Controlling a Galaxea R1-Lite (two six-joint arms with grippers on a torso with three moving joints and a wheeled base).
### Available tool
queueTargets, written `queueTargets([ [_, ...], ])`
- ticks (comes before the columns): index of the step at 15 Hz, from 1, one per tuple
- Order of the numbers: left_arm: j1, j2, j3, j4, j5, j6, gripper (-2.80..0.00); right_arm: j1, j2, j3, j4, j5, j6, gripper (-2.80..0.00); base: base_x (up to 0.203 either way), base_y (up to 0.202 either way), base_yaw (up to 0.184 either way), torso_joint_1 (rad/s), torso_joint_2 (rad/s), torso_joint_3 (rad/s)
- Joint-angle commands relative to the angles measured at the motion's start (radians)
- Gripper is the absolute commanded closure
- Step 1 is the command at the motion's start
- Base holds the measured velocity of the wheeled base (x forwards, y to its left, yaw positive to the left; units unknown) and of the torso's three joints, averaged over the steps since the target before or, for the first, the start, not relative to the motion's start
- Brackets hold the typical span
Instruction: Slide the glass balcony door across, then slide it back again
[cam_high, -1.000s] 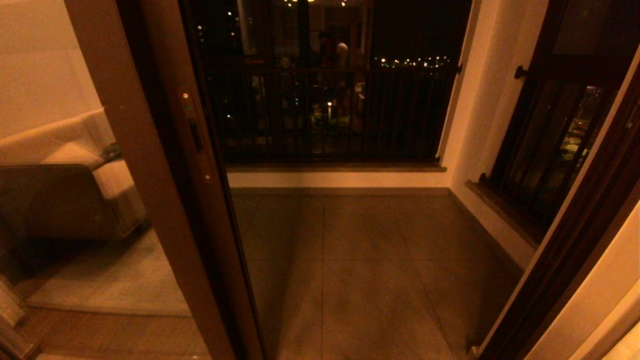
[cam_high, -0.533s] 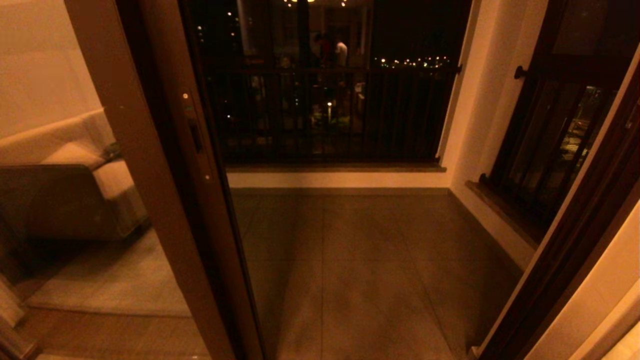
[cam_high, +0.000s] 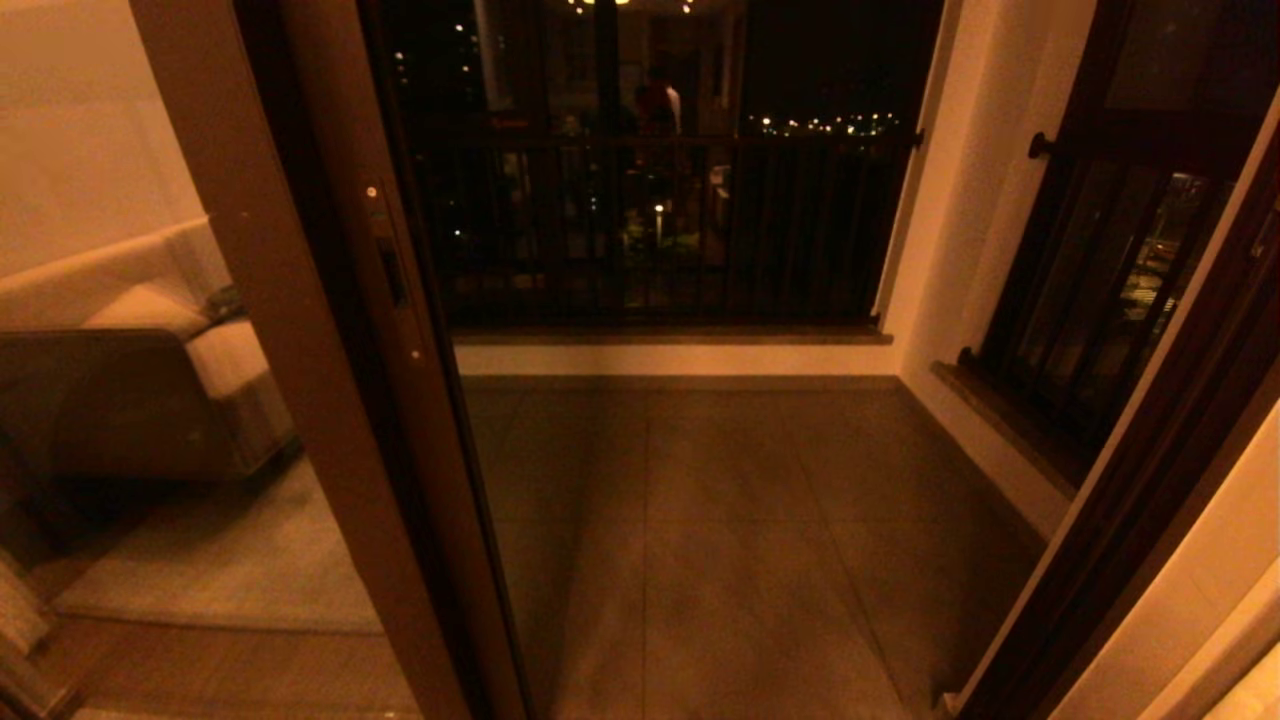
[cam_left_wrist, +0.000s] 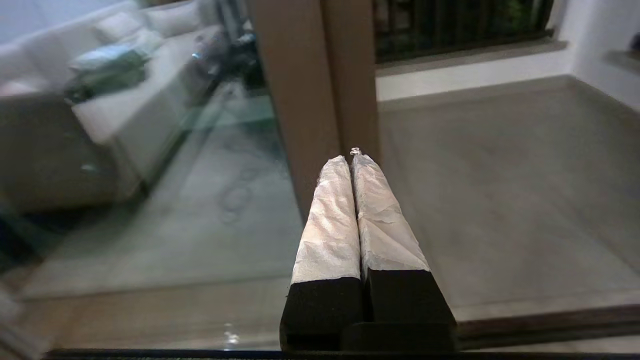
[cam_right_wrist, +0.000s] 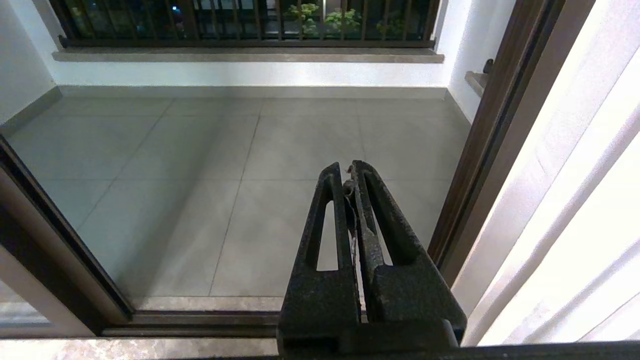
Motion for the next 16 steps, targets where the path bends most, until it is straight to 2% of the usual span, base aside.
queueTargets([
  [1, -0.001, -0.011, 0.031, -0.006, -0.001, -0.007, 0.00, 0.000, 0.002, 0.001, 0.000, 0.001, -0.001, 0.00, 0.000, 0.000, 0.000, 0.000, 0.00, 0.000],
  [3, -0.001, -0.011, 0.040, -0.027, 0.013, -0.040, 0.00, 0.000, 0.002, 0.001, 0.000, 0.001, -0.001, 0.00, 0.000, 0.000, 0.000, 0.000, 0.00, 0.000],
  [7, -0.001, -0.011, 0.040, -0.030, 0.017, -0.049, 0.00, 0.000, 0.002, 0.001, 0.000, 0.001, 0.004, 0.00, 0.000, 0.000, 0.000, 0.000, 0.00, 0.000],
  [10, -0.001, -0.011, 0.040, -0.032, 0.019, -0.090, 0.00, 0.000, 0.002, 0.000, 0.000, 0.001, 0.007, 0.00, 0.000, 0.000, 0.000, 0.000, 0.00, 0.000],
  [13, -0.001, -0.011, 0.040, -0.033, 0.058, -0.128, 0.00, 0.000, 0.002, -0.001, 0.000, -0.001, 0.008, 0.00, 0.000, 0.000, 0.000, 0.000, 0.00, 0.000],
  [16, -0.001, -0.011, 0.040, -0.033, 0.059, -0.150, 0.00, 0.000, 0.002, -0.001, 0.000, -0.001, 0.008, 0.00, 0.000, 0.000, 0.000, 0.000, 0.00, 0.000],
])
